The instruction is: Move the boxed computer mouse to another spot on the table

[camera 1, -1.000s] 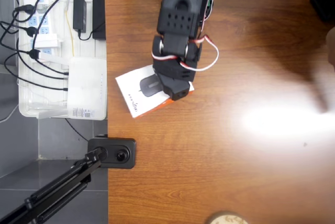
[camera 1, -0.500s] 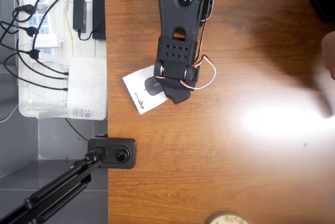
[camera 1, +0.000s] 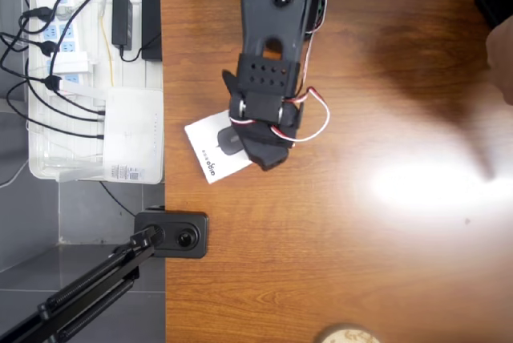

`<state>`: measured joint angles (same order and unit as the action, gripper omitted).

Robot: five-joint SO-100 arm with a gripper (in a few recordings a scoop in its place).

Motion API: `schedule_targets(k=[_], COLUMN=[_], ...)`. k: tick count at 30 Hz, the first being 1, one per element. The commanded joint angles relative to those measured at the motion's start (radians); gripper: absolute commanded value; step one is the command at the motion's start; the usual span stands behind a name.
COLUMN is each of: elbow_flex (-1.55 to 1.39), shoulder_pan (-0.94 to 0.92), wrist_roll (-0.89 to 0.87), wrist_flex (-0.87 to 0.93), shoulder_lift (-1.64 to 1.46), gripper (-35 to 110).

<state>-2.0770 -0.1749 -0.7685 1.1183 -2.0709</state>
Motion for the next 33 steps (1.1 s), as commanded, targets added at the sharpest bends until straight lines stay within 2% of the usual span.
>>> schedule_targets(k=[1,2,3,6,7,10,11,14,20,24,31,33], elbow_flex=[0.038,0.038,0.038,0.028,0.015,0.017,0.011,0.014,0.132,0.095,-0.133,-0.219], shoulder_pan=[-0.002,-0.009,-0.021,-0.08,-0.083,-0.055,-0.049,-0.069,-0.107,-0.101,-0.112,-0.091], wrist_roll=[0.032,0.055,0.069,0.098,0.1,0.012,0.015,0.112,0.436,0.549,0.586,0.586], wrist_flex=[-0.014,-0.018,-0.02,-0.015,-0.066,-0.319,-0.465,-0.973,-1.549,-2.143,-2.757,-2.884], shoulder_lift=[-0.046,-0.071,-0.104,-0.249,-0.296,-0.321,-0.31,-0.218,-0.114,-0.054,-0.167,-0.202], gripper=[98,89,75,4,0,0,0,0,0,0,0,0])
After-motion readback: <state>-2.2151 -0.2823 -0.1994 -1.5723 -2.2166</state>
